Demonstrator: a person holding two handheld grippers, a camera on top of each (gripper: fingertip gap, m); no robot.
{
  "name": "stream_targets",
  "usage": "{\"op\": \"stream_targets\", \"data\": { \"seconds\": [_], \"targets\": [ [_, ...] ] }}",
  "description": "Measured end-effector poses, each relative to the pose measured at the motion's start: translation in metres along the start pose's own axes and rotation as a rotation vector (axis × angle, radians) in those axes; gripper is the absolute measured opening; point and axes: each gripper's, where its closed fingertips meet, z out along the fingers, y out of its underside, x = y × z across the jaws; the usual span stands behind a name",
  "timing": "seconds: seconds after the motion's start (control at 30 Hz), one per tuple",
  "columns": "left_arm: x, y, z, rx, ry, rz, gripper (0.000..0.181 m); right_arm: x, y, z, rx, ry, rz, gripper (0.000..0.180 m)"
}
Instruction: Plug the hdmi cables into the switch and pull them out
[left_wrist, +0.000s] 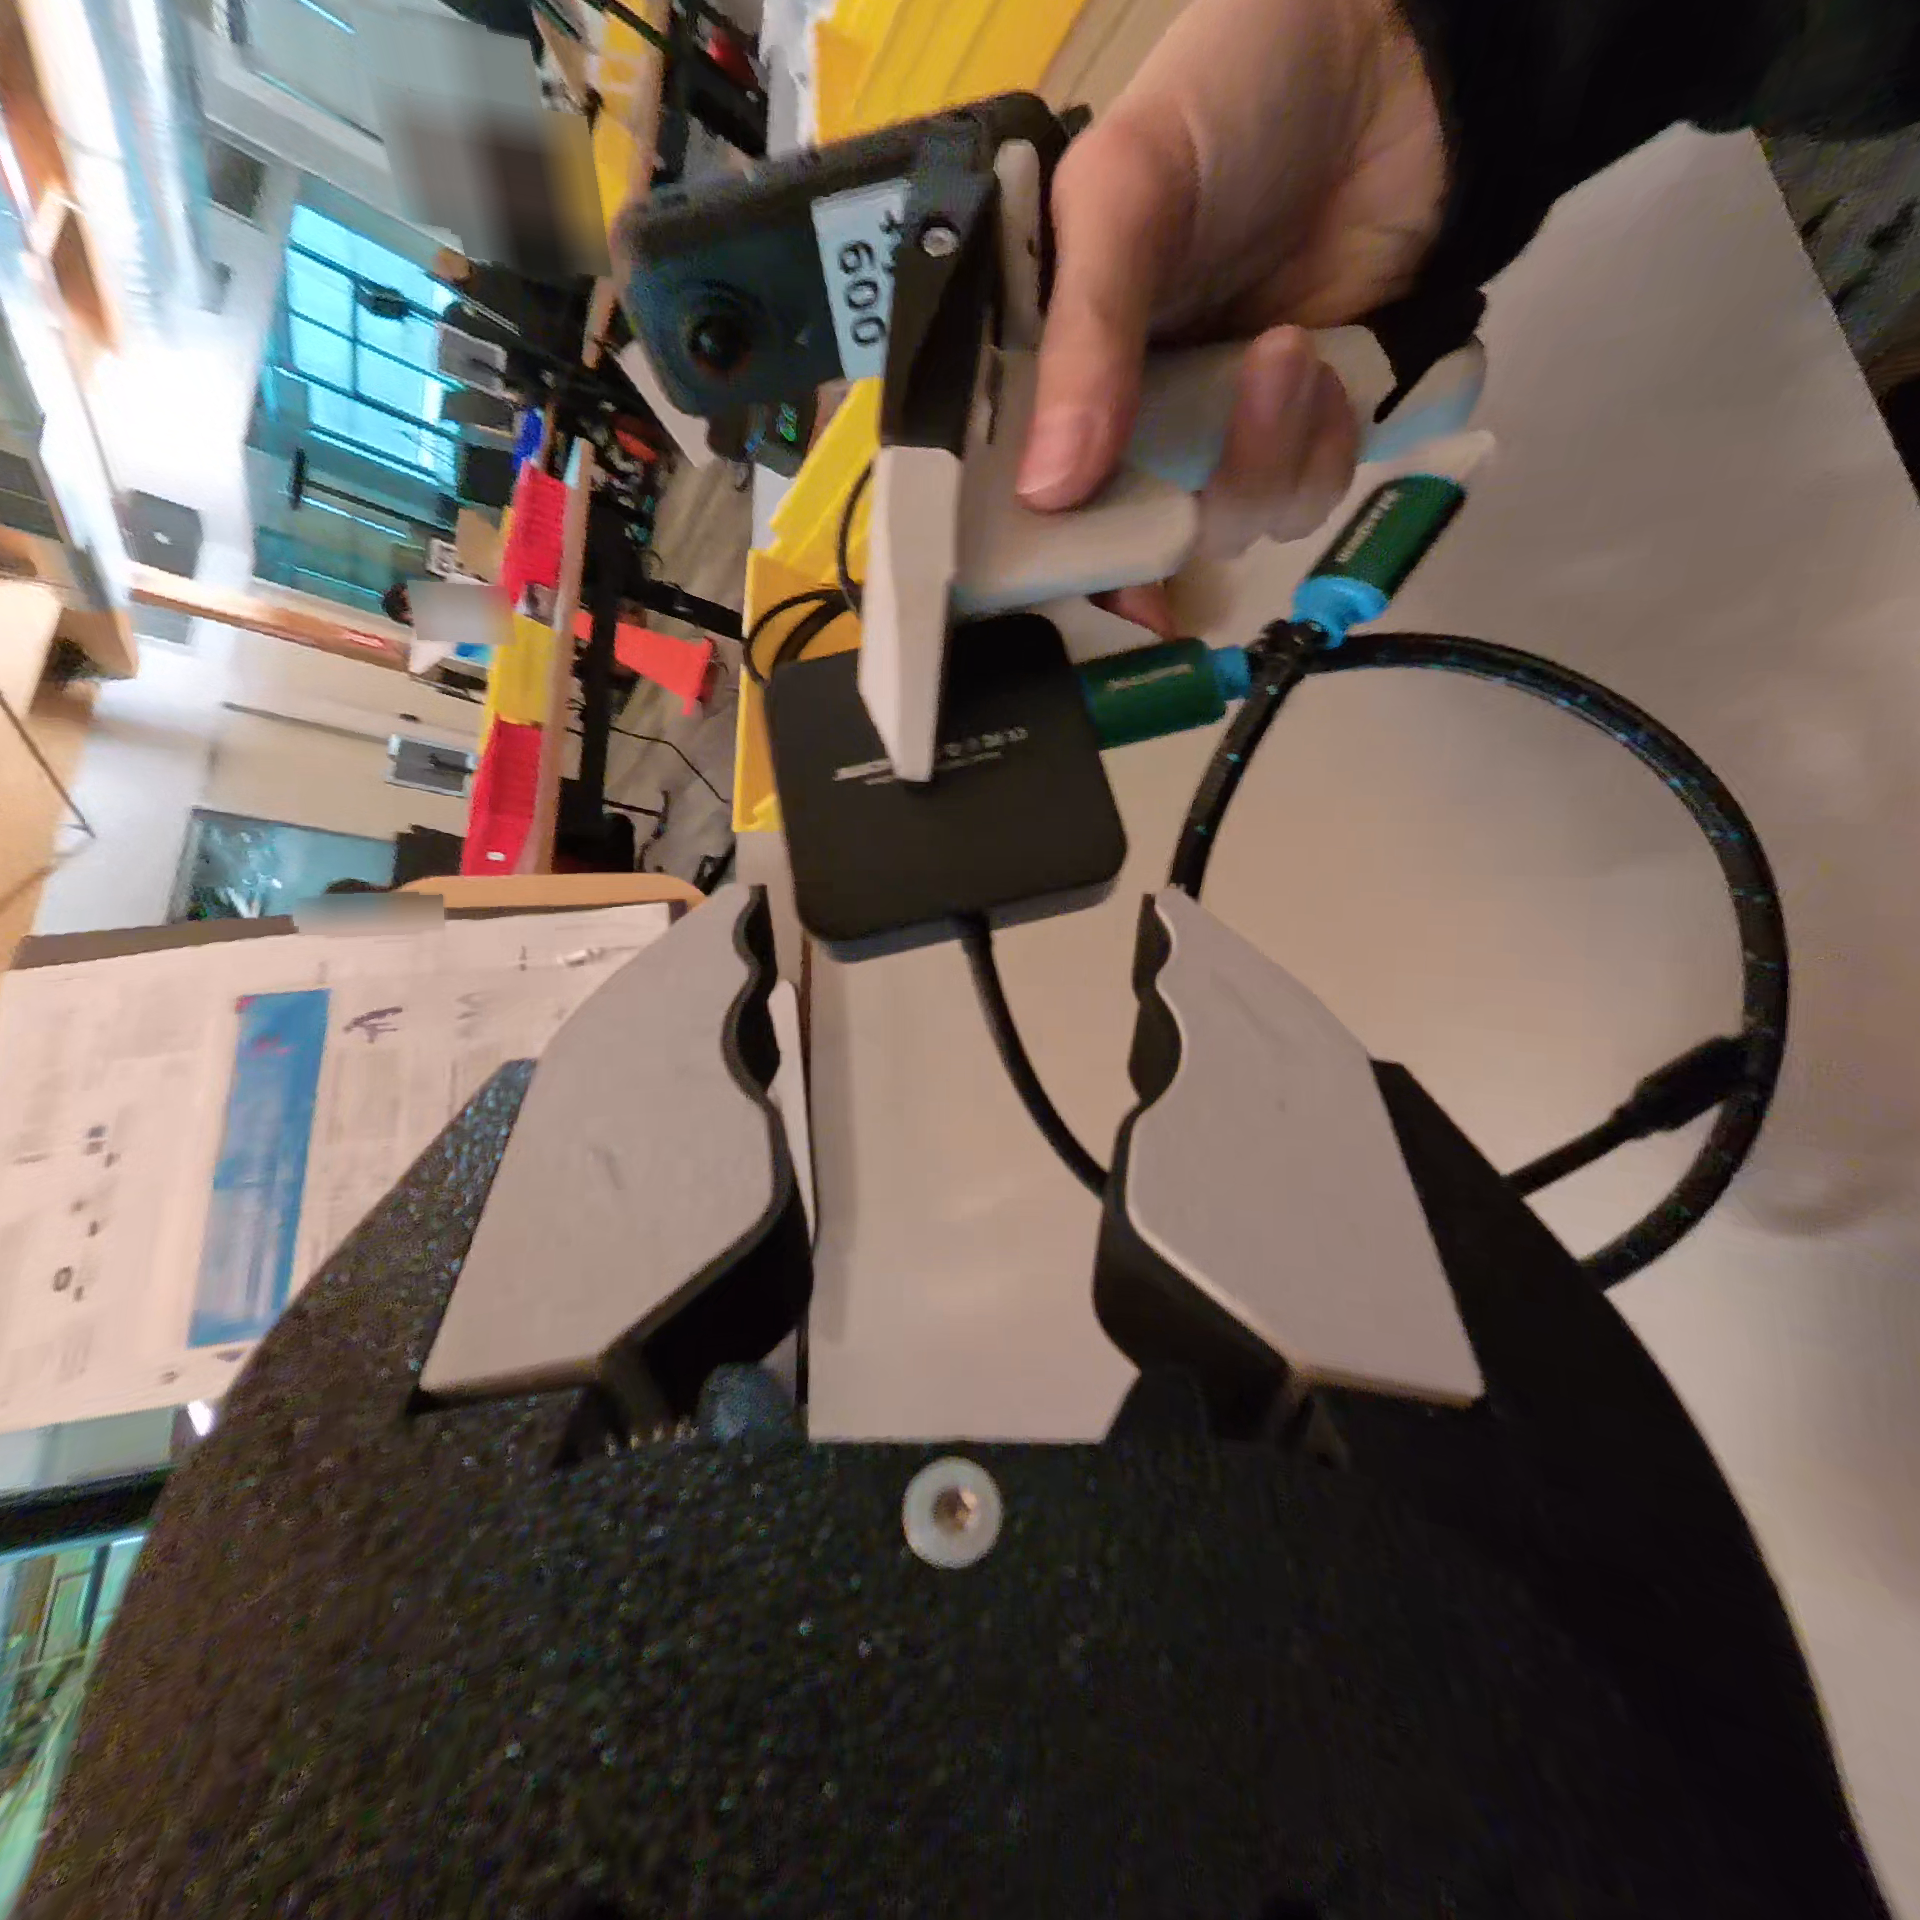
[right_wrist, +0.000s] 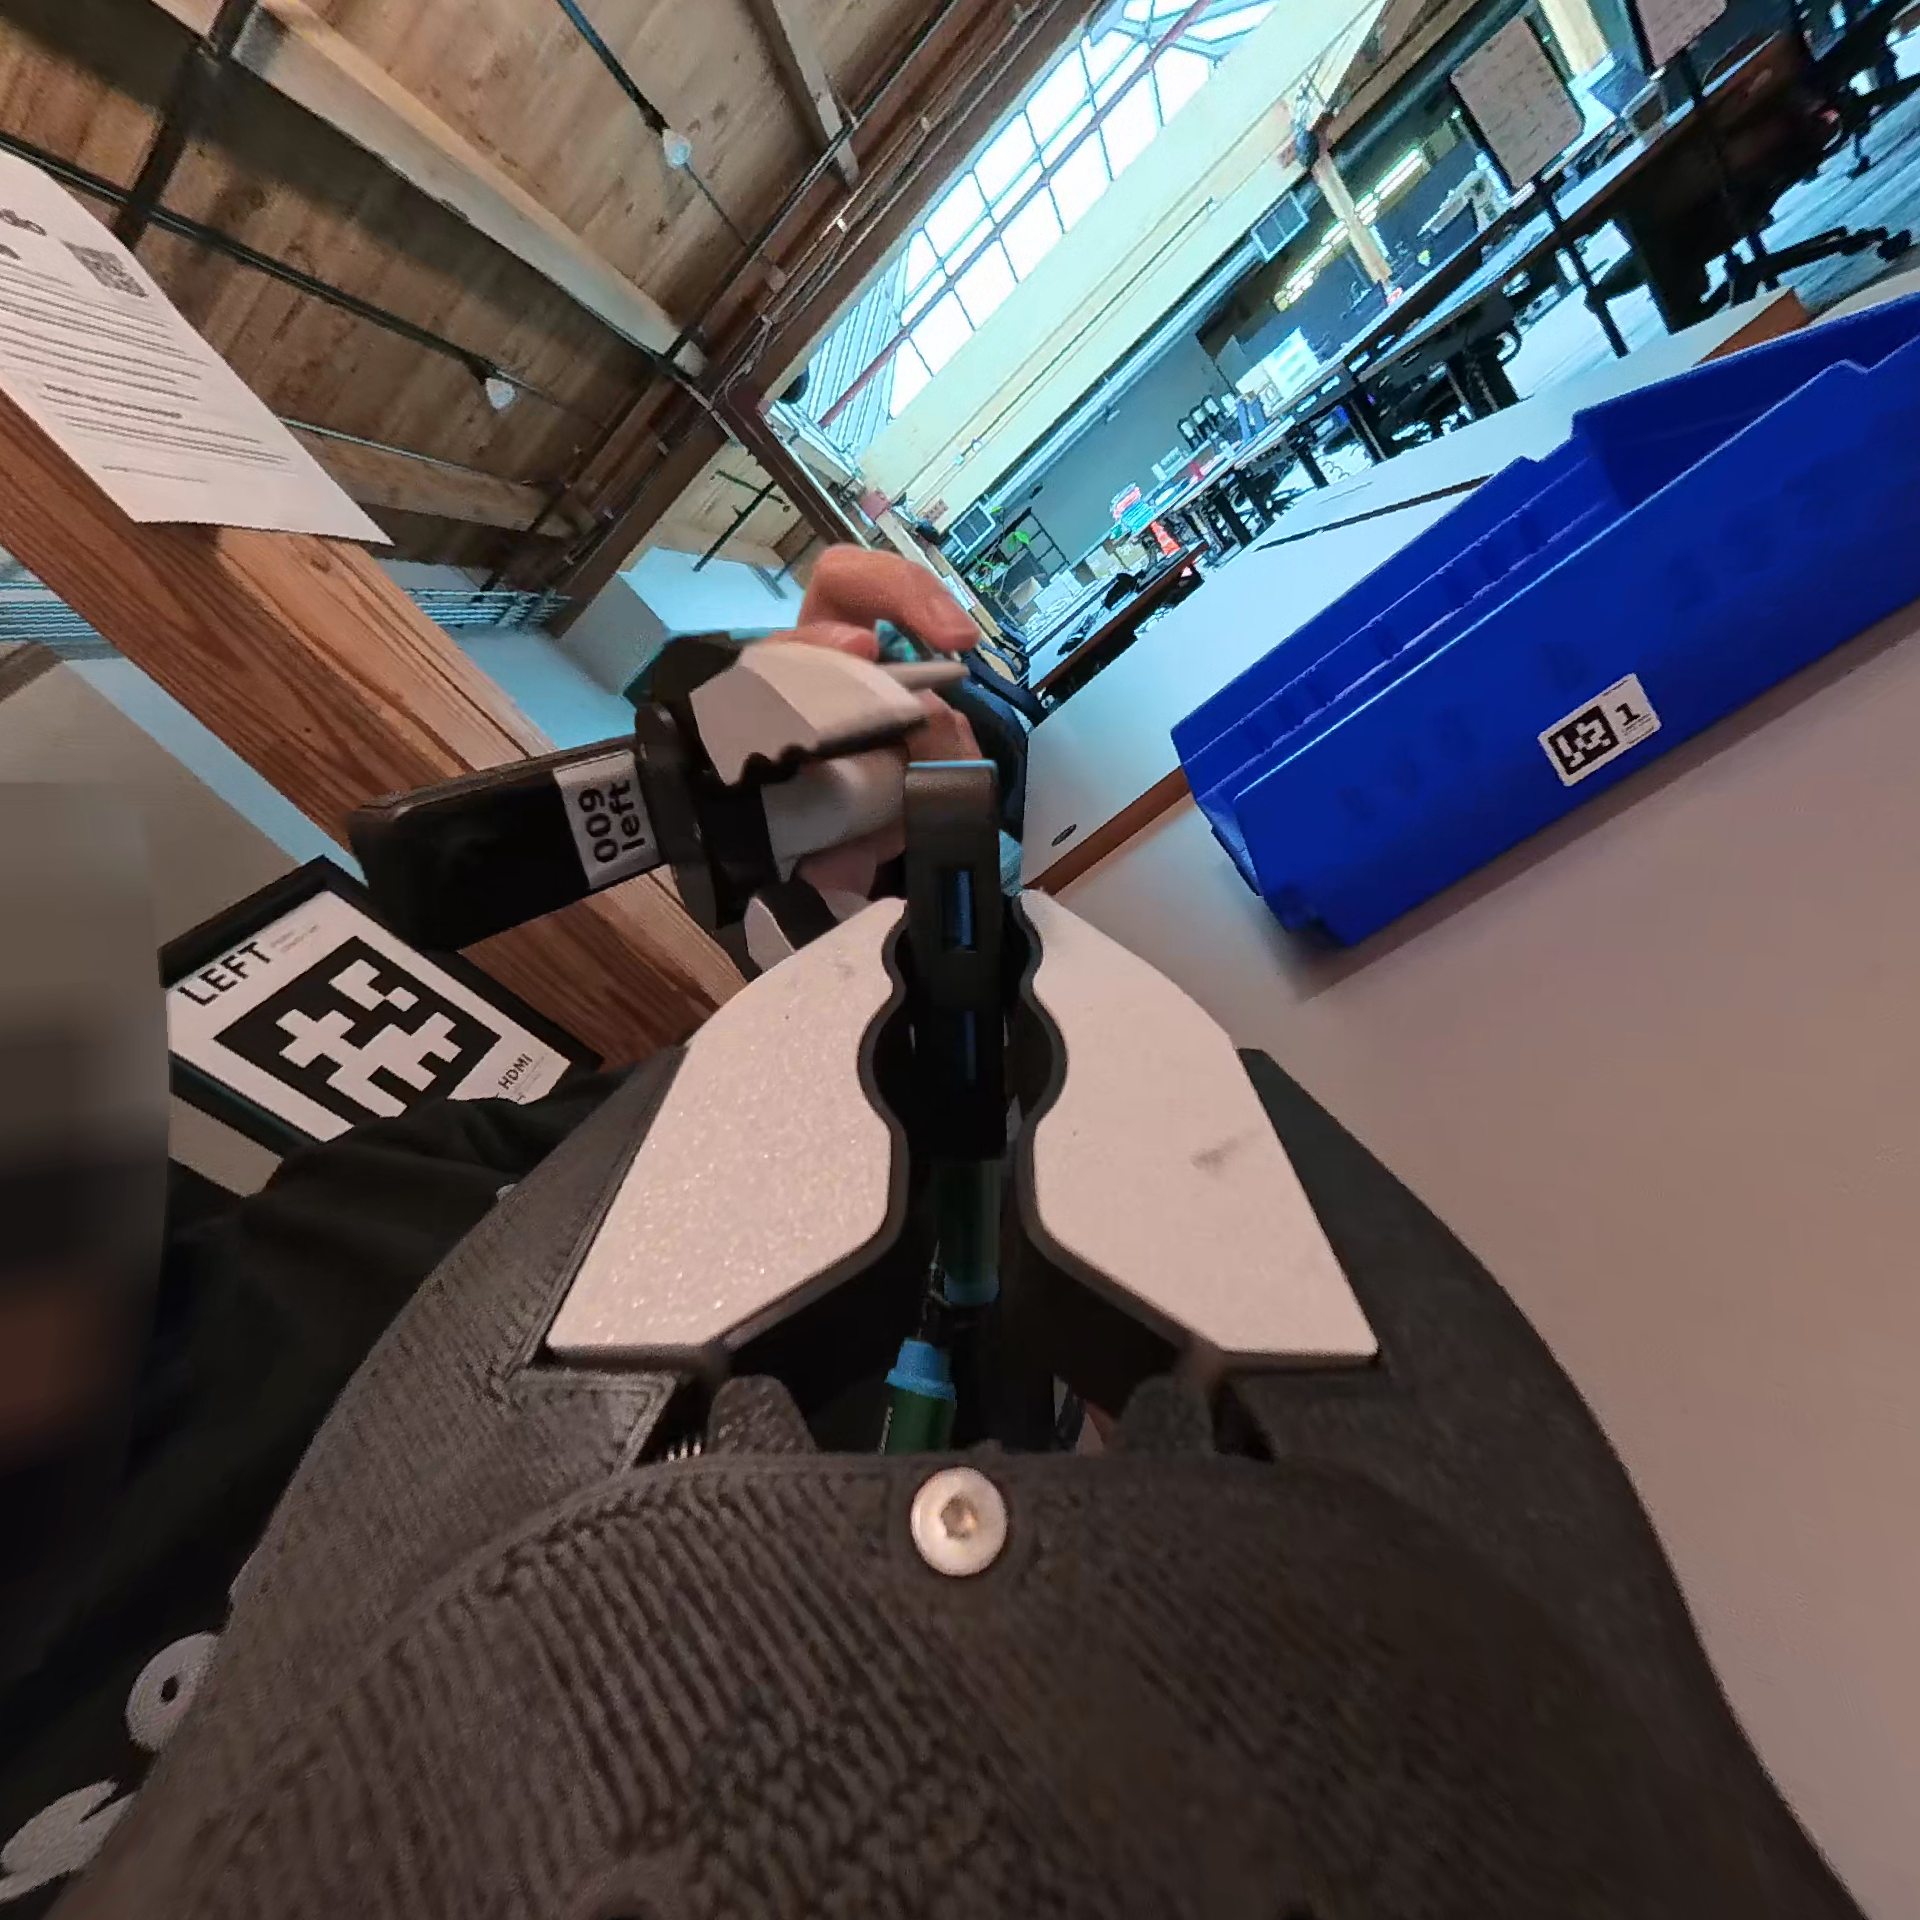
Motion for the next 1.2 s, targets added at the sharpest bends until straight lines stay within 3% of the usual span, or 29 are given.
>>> {"op": "stream_targets", "data": {
  "seconds": [0.3,0.6,0.67,0.73,0.83,0.97,1.07,1.2],
  "targets": [
    [-0.004,0.01,0.019,-0.126,-0.168,-0.119,0.069,0.005,-0.006,0.006,0.072,0.053,0.016,0.015],
    [0.005,0.02,0.028,-0.087,-0.145,-0.238,0.07,0.016,0.001,0.007,0.038,0.101,-0.017,0.015],
    [0.005,0.021,0.027,-0.043,-0.126,-0.338,0.07,0.01,-0.002,0.006,0.038,0.068,-0.054,0.023],
    [0.002,0.023,0.024,0.011,-0.104,-0.467,0.07,0.001,-0.014,-0.001,0.081,0.07,-0.164,0.05],
    [-0.008,0.029,0.015,0.081,-0.086,-0.656,0.07,-0.007,-0.025,-0.022,0.096,0.171,-0.502,0.071],
    [-0.022,0.026,0.003,0.183,-0.04,-0.946,0.07,0.015,-0.036,-0.047,0.045,0.558,-1.145,0.103],
    [-0.019,0.005,0.002,0.287,0.083,-1.151,0.07,0.008,-0.031,-0.028,0.073,0.611,-1.431,0.103],
    [-0.006,-0.02,0.008,0.396,0.259,-1.314,0.07,-0.007,-0.018,0.006,0.084,0.567,-1.587,0.097]
  ]
}}
